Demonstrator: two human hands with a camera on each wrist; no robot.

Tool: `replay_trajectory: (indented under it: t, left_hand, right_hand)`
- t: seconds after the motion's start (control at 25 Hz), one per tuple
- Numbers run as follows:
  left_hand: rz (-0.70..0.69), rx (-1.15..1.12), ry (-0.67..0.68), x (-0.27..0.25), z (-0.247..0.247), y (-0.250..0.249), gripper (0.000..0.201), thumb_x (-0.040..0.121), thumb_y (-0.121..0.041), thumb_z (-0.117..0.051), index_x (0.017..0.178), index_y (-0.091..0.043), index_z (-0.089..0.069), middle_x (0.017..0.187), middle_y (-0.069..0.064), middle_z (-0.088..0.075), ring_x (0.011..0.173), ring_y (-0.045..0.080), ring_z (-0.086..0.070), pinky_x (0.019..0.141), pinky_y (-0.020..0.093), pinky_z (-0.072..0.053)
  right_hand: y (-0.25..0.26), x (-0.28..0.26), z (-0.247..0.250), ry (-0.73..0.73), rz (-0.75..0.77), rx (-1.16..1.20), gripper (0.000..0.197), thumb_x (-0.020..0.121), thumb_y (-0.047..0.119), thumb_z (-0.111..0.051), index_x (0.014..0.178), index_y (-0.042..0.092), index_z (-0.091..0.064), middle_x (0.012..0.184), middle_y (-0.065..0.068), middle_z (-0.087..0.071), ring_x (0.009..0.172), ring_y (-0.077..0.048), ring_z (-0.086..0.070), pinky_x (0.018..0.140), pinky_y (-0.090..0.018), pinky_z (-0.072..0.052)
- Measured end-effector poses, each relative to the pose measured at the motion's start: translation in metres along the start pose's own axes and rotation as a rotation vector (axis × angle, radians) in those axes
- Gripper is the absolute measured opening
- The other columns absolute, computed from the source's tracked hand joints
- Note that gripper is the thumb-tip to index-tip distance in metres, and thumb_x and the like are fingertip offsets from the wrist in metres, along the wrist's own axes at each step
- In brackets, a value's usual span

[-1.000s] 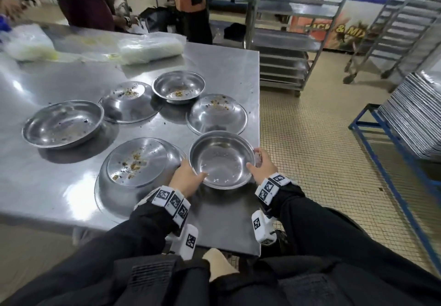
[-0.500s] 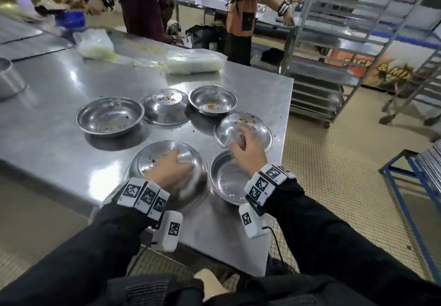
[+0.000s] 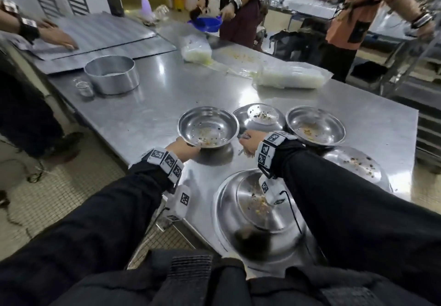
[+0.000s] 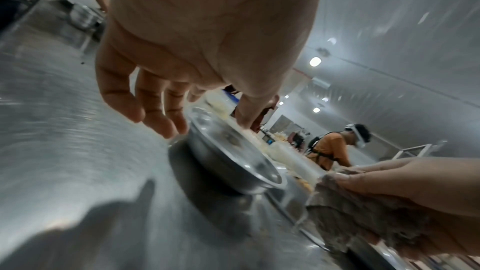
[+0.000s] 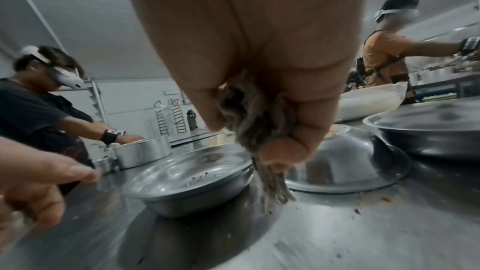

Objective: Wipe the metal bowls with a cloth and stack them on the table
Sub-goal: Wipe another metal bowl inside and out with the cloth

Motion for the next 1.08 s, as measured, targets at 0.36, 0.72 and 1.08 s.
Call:
replay_trajectory:
  t: [0.36, 0.72, 1.08]
  left_hand:
    - [0.201, -0.226, 0.006, 0.116, 0.011, 0.053, 0.079, 0.076, -0.05, -0.06, 0.136, -0.004, -0.039, 0.12, 0.016, -0.062, 0.094, 0.029, -0.065, 0.086, 0.036, -0.053]
    - [0.031, -0.634, -0.012, 0.112, 0.015, 0.025, 0.08, 0.068, -0.037, -0.056, 0.142, -0.032, -0.025, 0.115, 0.014, -0.064, 0.095, 0.033, -0.066, 0.091, 0.053, -0.053]
    - [-0.357, -0.898, 0.109, 0.018, 0.011, -0.126, 0.066, 0.091, -0.001, -0.042, 0.142, -0.037, -0.023, 0.107, 0.002, -0.058, 0.084, 0.02, -0.068, 0.059, 0.028, -0.058]
  right_hand:
    - [0.018, 0.104, -0.005, 0.033, -0.079, -0.213, 0.05, 0.095, 0.035, -0.047, 0.138, 0.01, -0.039, 0.134, -0.016, -0.051, 0.119, -0.033, -0.051, 0.104, -0.044, -0.04]
    - [0.022, 0.107, 0.0, 0.011, -0.145, 0.201, 0.024, 0.093, 0.022, -0.054, 0.114, 0.012, -0.062, 0.111, -0.01, -0.059, 0.101, -0.026, -0.062, 0.086, -0.028, -0.05]
    - [-0.062, -0.04, 0.066, -0.504, -0.3, 0.872, 0.003, 0.089, 0.007, -0.052, 0.089, 0.01, -0.05, 0.074, -0.013, -0.055, 0.049, -0.018, -0.052, 0.045, -0.028, -0.051]
Point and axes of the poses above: each hand's wrist, its own x-axis towards the middle knuckle, its own z-axis out of the back of the hand, y = z × x, the point moved 6 cm from there along x, towards the middle knuckle
